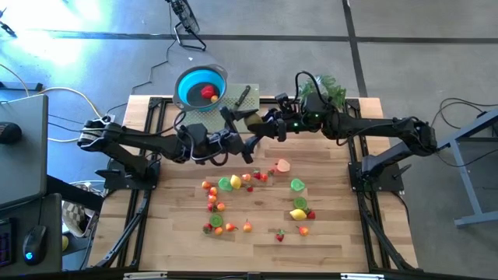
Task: Pick & Place Fruit
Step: Put the kiwi into the strainer bowl on the shelf
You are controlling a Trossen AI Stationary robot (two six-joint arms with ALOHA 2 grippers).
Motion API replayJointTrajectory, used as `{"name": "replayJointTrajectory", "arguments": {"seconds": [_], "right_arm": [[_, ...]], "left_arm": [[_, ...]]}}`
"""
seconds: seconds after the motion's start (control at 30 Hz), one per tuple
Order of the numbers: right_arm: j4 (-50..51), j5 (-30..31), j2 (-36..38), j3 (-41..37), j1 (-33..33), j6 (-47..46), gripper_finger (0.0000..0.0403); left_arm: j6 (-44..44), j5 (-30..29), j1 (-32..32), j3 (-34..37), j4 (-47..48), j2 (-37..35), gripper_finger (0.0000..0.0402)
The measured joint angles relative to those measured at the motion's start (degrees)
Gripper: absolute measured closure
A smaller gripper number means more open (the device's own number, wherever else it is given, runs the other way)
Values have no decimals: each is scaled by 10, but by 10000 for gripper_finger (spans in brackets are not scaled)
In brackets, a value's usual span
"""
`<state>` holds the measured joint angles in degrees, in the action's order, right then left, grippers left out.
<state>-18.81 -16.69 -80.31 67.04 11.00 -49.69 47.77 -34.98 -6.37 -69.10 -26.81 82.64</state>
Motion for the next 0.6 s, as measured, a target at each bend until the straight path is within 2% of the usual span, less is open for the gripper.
{"name": "replayJointTrajectory", "arguments": {"seconds": [0.6], "right_arm": [[-2,-12,0,0,0,0,157]], "left_arm": [[1,-13,0,0,1,1,92]]}}
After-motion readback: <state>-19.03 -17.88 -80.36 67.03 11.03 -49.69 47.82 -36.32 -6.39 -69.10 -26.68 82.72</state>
